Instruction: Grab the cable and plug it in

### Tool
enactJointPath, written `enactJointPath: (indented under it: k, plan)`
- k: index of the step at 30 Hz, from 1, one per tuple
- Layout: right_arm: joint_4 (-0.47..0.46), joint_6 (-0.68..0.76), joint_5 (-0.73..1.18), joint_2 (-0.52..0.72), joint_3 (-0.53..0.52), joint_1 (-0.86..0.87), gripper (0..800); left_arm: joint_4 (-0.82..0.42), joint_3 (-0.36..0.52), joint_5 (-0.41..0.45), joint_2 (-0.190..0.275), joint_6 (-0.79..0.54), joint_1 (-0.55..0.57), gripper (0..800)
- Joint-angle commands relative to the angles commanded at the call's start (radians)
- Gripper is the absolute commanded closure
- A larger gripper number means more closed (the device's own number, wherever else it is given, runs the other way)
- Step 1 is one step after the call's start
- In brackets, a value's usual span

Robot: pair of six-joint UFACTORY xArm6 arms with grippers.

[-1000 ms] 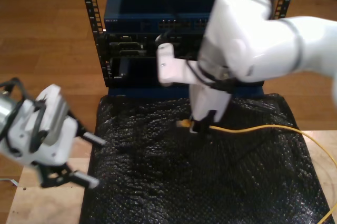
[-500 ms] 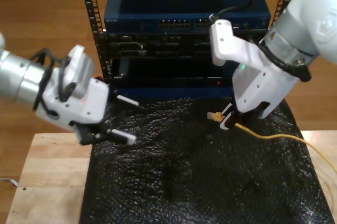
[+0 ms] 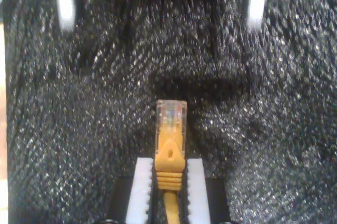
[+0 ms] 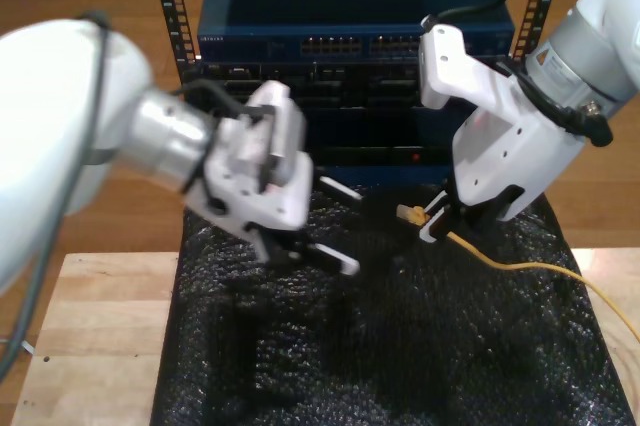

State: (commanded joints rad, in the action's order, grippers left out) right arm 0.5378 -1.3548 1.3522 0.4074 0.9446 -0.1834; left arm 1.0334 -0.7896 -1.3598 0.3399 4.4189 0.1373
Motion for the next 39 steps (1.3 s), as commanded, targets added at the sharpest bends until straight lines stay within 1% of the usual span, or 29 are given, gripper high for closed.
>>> enactJointPath:
  k: [3,10,19,26,28,31,33,35,37,39]
  plan:
    - [0.002,0.000,0.000,-0.002,0.000,-0.003,796,0.034,0.000,0.002,-0.009,-0.003,0.002,0]
    - [0.002,0.000,0.000,-0.003,-0.002,-0.005,796,0.097,-0.002,-0.008,-0.011,-0.006,0.000,0]
    - [0.002,0.000,-0.003,-0.009,-0.003,-0.006,796,0.106,0.000,-0.017,-0.011,-0.006,-0.005,10]
    - [0.002,0.000,-0.006,-0.014,-0.012,-0.008,796,0.107,0.000,-0.032,-0.011,-0.003,-0.005,164]
    - [0.002,0.002,-0.006,-0.014,-0.012,-0.008,796,0.114,0.000,-0.038,-0.011,-0.003,-0.005,180]
    - [0.002,0.002,-0.006,-0.014,-0.012,-0.008,796,0.130,0.003,-0.049,-0.012,-0.002,-0.005,247]
    - [0.002,0.002,-0.006,-0.014,-0.014,-0.008,796,0.135,0.003,-0.051,-0.017,-0.002,-0.005,257]
    - [0.003,0.002,-0.006,-0.014,-0.014,-0.008,796,0.137,0.003,-0.051,-0.018,-0.002,-0.005,301]
    - [0.003,0.002,-0.006,-0.014,-0.014,-0.008,796,0.137,0.005,-0.049,-0.021,-0.002,-0.005,328]
    - [0.005,0.002,-0.006,-0.012,-0.014,-0.008,796,0.138,0.005,-0.049,-0.026,-0.002,-0.005,384]
